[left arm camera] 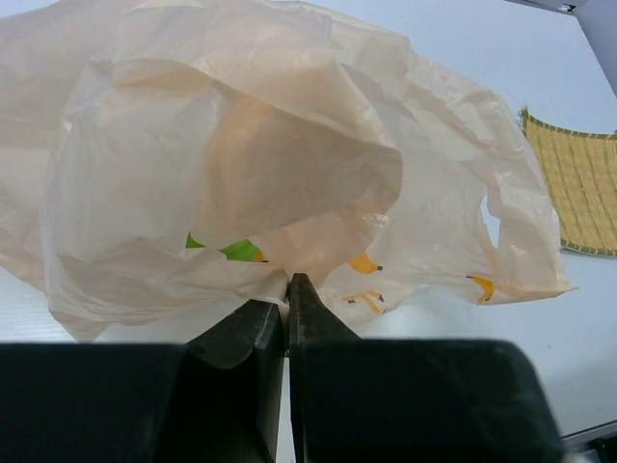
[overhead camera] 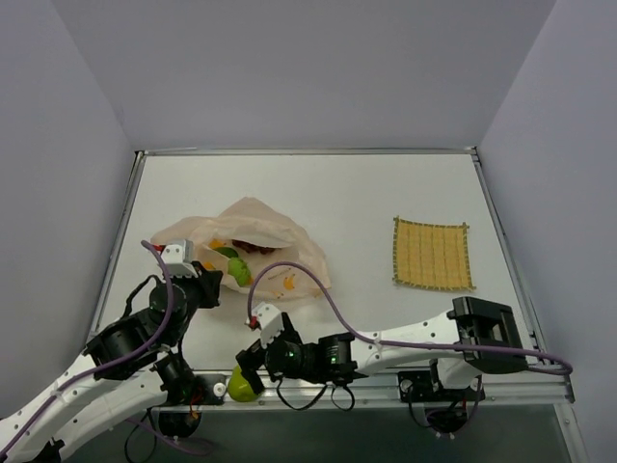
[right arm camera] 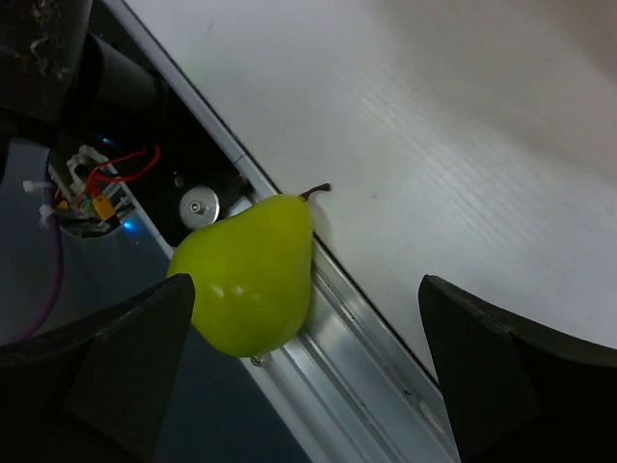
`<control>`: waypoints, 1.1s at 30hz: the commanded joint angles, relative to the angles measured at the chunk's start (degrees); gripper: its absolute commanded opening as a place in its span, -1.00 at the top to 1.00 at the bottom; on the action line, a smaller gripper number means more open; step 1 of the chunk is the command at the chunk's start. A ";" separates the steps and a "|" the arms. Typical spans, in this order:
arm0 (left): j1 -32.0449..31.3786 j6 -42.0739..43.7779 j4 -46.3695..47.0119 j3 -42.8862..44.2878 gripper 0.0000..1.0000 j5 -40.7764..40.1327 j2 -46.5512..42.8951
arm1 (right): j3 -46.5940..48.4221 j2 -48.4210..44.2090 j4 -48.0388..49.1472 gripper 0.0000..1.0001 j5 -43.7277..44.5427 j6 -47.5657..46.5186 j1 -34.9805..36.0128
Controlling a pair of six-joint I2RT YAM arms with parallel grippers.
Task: Take the fake fruits out of the plastic bag
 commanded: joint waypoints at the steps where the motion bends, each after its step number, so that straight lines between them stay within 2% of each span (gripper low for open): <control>1: -0.19 0.97 1.57 2.97 0.95 -1.92 0.21 | 4.57 3.81 0.88 -0.94 -2.55 -1.16 1.47; 15: -0.19 2.20 0.25 4.28 0.95 -2.45 -0.66 | 13.81 18.14 -3.26 -1.00 -6.07 -0.46 2.88; 17: -0.19 1.85 0.34 3.67 0.95 -2.45 -1.19 | 13.90 17.97 -3.87 -0.83 -5.37 -0.37 2.97; 18: -0.19 1.50 0.25 3.32 0.95 -2.27 -1.72 | 13.81 17.36 -4.31 -0.65 -3.97 -0.37 2.97; 19: -0.19 1.32 -0.10 3.23 0.95 -2.10 -2.33 | 13.63 16.22 -4.49 -0.44 -2.48 -0.55 3.40; 20: -0.19 0.80 -0.54 3.14 0.95 -2.01 -2.60 | 13.55 15.43 -4.66 0.03 -1.16 -0.81 3.75; 22: -0.19 0.27 -1.50 2.70 0.95 -1.83 -3.73 | 12.76 11.93 -5.72 0.28 1.83 -1.25 4.46; 23: -0.19 -0.43 -2.03 2.35 0.95 -2.00 -4.26 | 12.32 10.34 -6.07 0.48 4.54 -1.34 4.63; 33: -0.19 -1.76 -2.21 0.60 0.95 -2.10 -5.32 | 8.19 -16.64 -7.83 0.54 10.52 -8.89 4.11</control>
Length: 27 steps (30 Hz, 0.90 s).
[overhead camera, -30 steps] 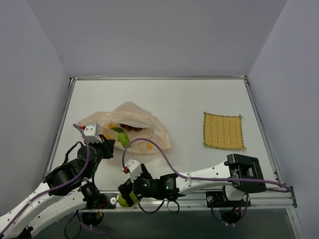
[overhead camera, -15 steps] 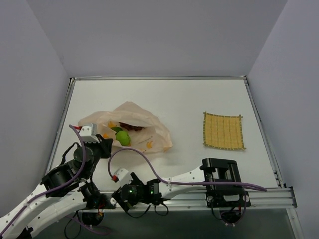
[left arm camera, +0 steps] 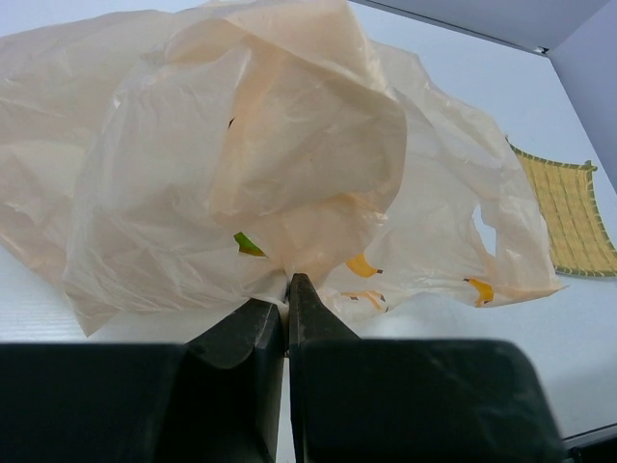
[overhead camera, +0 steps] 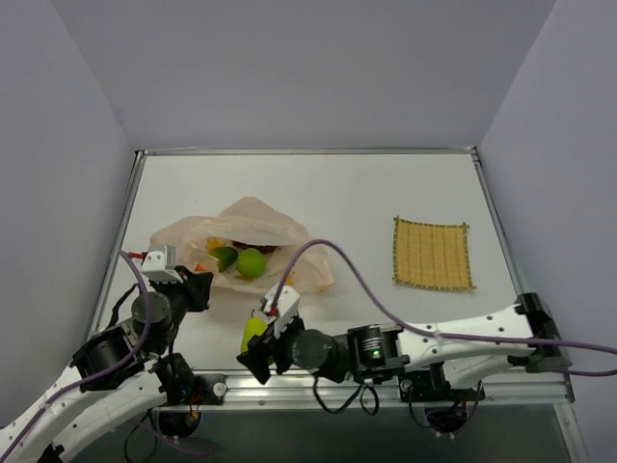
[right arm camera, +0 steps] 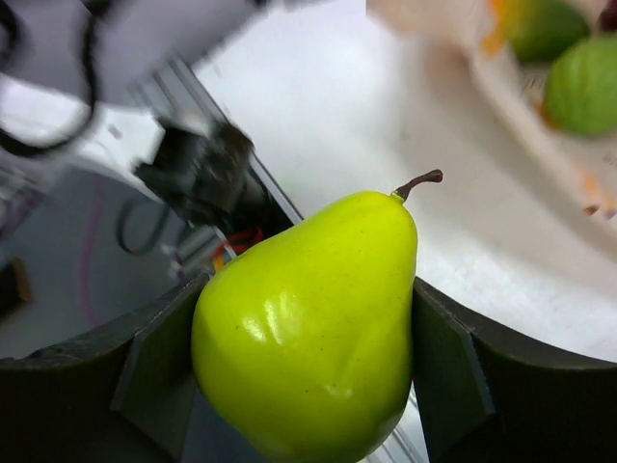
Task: Take the fake fruits out of the plastic bag
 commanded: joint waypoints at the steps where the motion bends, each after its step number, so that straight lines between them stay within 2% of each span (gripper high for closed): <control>1: -0.19 -0.99 0.19 0.29 0.95 0.16 0.40 | -1.12 -11.94 -1.03 0.54 7.32 -4.11 -0.63; 3: -0.19 -1.26 0.45 -0.68 0.95 0.16 0.05 | -2.27 -16.71 -1.47 0.56 9.79 -5.60 -2.91; 5: -0.19 -1.17 0.37 -0.42 0.95 -0.10 0.57 | -3.23 -21.82 -2.34 0.56 14.09 -5.87 -10.36; 6: -0.19 -1.08 0.46 -0.16 0.95 -0.19 0.84 | -3.50 -23.66 -3.22 0.56 16.37 -5.96 -17.53; 8: -0.19 -0.73 0.54 0.20 0.95 -0.02 0.93 | -4.55 -24.12 -3.23 0.56 17.27 -6.83 -26.17; 9: -0.19 -0.47 0.81 0.46 0.95 0.16 1.01 | -5.08 -23.86 -3.23 0.56 16.66 -7.19 -30.74; 10: -0.19 -0.38 0.81 0.72 0.95 0.68 1.28 | -5.35 -22.81 -3.23 0.56 15.43 -7.19 -39.83; 13: -0.19 0.15 0.63 2.04 0.95 1.74 2.51 | -7.01 -18.59 -1.74 0.56 13.07 -6.23 -53.59; 14: -0.19 0.76 0.72 2.48 0.95 2.61 2.86 | -8.24 -17.62 1.83 0.56 10.18 -6.05 -61.47; 17: -0.19 1.99 0.90 4.06 0.95 3.84 4.09 | -12.81 -12.00 8.69 0.55 3.59 -3.51 -73.71; 20: -0.19 2.08 0.90 4.07 0.95 4.20 4.62 | -15.45 -4.89 13.97 0.55 1.19 -1.74 -78.58; 22: -0.19 1.82 0.98 3.45 0.95 4.55 4.18 | -16.24 0.21 16.36 0.54 3.47 -1.65 -80.34; 27: -0.19 1.55 1.33 2.57 0.95 4.03 3.21 | -17.30 7.77 22.60 0.54 1.71 0.19 -82.38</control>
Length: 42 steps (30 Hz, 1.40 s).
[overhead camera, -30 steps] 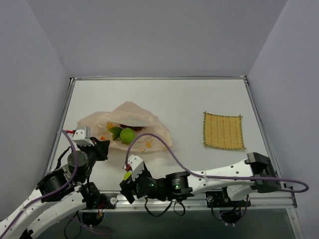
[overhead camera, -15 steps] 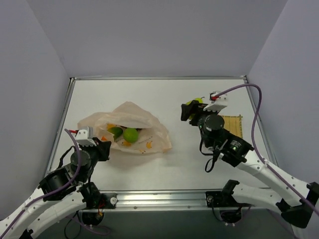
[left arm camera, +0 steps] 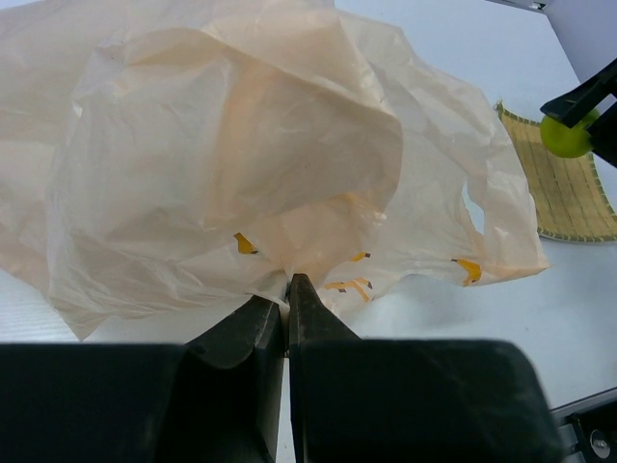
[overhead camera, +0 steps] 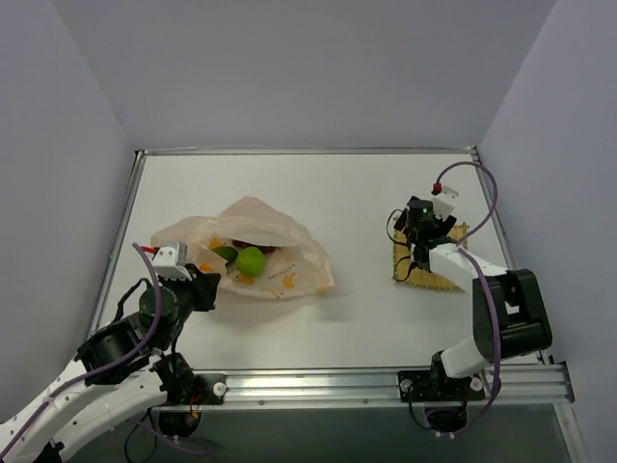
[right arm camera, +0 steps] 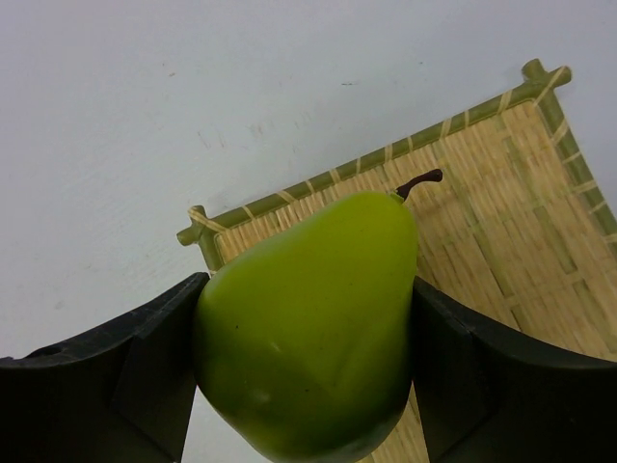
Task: Take the fake fruits out of the plastic bag
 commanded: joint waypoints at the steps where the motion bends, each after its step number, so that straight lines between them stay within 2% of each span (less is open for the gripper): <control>1: -0.19 0.77 1.44 1.54 0.95 0.09 -0.33 | 0.10 2.43 8.80 0.53 -0.78 2.40 -0.46; 3: -0.19 0.77 1.01 1.80 0.95 -0.08 -0.07 | 0.10 3.40 9.23 0.50 -0.87 2.84 -0.46; 12: -0.19 0.59 0.74 2.07 0.95 -0.52 0.29 | -2.44 5.60 9.06 0.04 -2.80 6.53 -1.33; 17: -0.19 -0.37 -0.05 1.37 0.95 -0.44 0.11 | -3.94 4.11 9.06 -0.46 -3.06 6.97 -1.51; 20: -0.19 -1.25 -0.84 0.66 0.95 -0.79 -0.59 | -4.30 1.30 8.10 -0.66 -3.42 6.71 -1.60; 24: -0.19 -1.52 -1.89 0.75 0.95 -1.75 -1.56 | -4.21 -7.81 4.76 -0.97 -4.82 5.13 -1.25; 27: -0.19 -1.78 -3.12 1.01 0.95 -2.28 -1.47 | -3.07 -14.07 -0.24 -1.00 -5.26 3.46 -0.98; 30: -0.19 -3.18 -5.23 1.28 0.95 -3.16 -1.82 | -2.63 -21.26 -2.27 -0.68 -10.08 1.53 2.43; 31: -0.19 -3.88 -6.02 1.19 0.95 -4.81 -2.17 | -2.11 -22.60 -3.32 -0.34 -11.58 1.18 7.58; 32: -0.19 -5.89 -8.11 1.10 0.95 -5.70 -2.61 | -1.40 -24.18 -3.94 -0.17 -11.85 0.82 11.20; 33: -0.19 -7.13 -9.09 0.58 0.95 -6.67 -3.74 | 0.26 -24.46 -4.47 0.15 -11.94 0.04 15.32; 34: -0.19 -8.27 -10.06 0.31 0.95 -7.72 -4.45 | 1.06 -24.72 -4.74 0.27 -11.68 -0.32 19.72; 35: -0.19 -10.20 -11.81 0.05 0.95 -8.95 -5.59 | 1.67 -24.72 -4.04 0.35 -10.72 -1.02 29.33; 37: -0.19 -11.79 -13.14 -0.74 0.95 -9.31 -6.30 | 3.34 -23.85 -1.50 0.56 -9.67 -3.13 38.52; 38: -0.19 -12.41 -13.75 -0.83 0.95 -9.40 -6.39 | 4.22 -22.45 -0.53 0.64 -10.01 -4.00 45.88; 41: -0.19 -14.52 -15.16 -1.97 0.95 -8.09 -5.26 | 8.09 -17.28 2.46 0.77 -10.44 -7.61 56.19; 42: -0.19 -15.05 -15.43 -2.32 0.95 -7.65 -4.90 | 9.14 -15.42 3.25 0.78 -11.32 -8.14 57.45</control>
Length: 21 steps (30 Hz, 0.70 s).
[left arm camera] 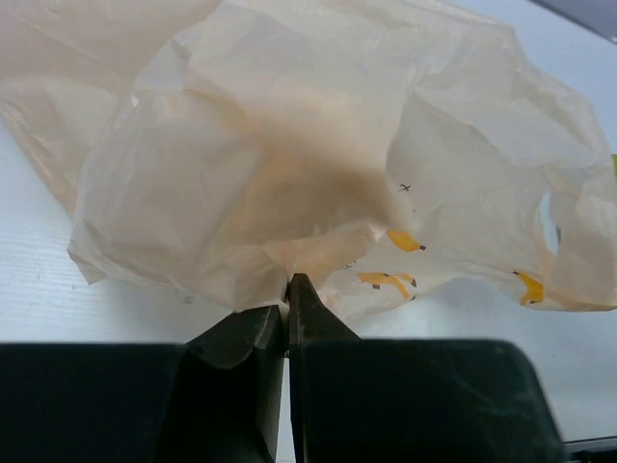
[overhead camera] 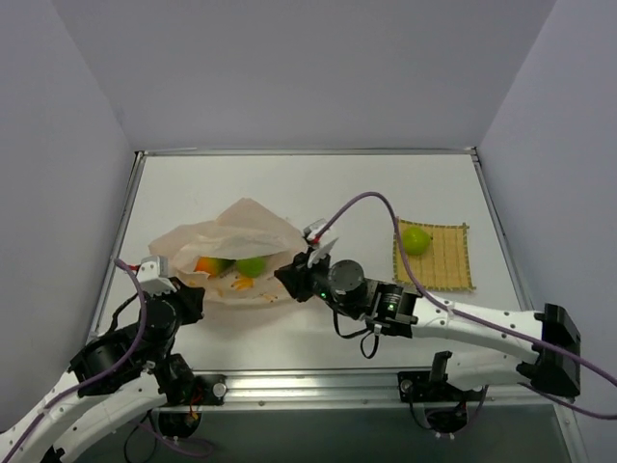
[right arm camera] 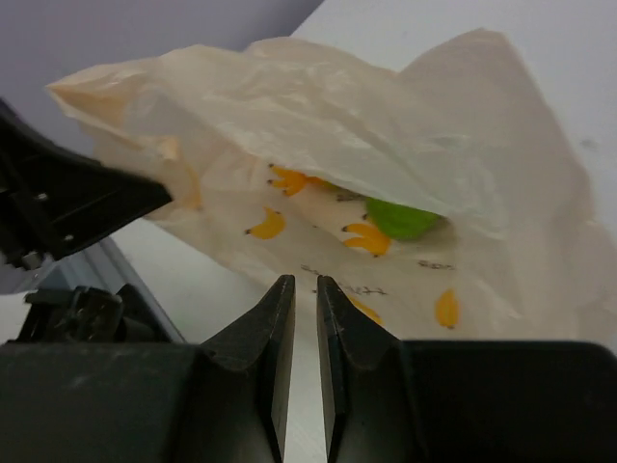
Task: Take the fake fruits out of the plastic bag
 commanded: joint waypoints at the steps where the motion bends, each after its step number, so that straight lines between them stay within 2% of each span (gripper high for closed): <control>1: -0.19 -4.82 -3.54 -1.71 0.95 -0.10 2.14 | 5.84 6.40 4.63 0.78 -0.90 -5.12 5.51; 4: -0.19 -5.79 -2.40 -3.29 0.95 1.65 2.67 | 8.92 15.45 7.35 0.78 -2.14 -6.35 6.39; 8: -0.28 -6.15 -2.22 -5.49 0.95 1.75 1.36 | 14.11 27.56 7.71 0.78 1.45 -6.36 5.95; 11: -0.19 -5.27 -1.61 -5.41 0.95 1.48 0.65 | 17.36 33.46 7.72 0.66 4.97 -4.70 4.03; 14: -0.19 -3.95 -1.25 -4.71 0.95 1.48 1.08 | 19.82 37.51 7.02 0.26 5.42 -1.72 1.04; 15: -0.28 -3.60 -1.08 -4.36 0.95 1.48 1.26 | 20.27 38.32 6.84 -0.18 5.86 -1.18 0.42; 18: -0.28 -2.72 -0.38 -4.44 0.95 1.66 1.53 | 22.37 41.65 6.14 -0.88 7.00 0.05 -0.55; 19: -0.28 -2.46 0.15 -4.44 0.95 1.75 1.53 | 22.90 42.62 6.14 -0.96 6.74 0.49 -1.07; 21: -0.28 -2.11 0.94 -4.70 0.95 2.01 1.53 | 24.31 45.08 6.14 -1.00 6.56 1.54 -1.51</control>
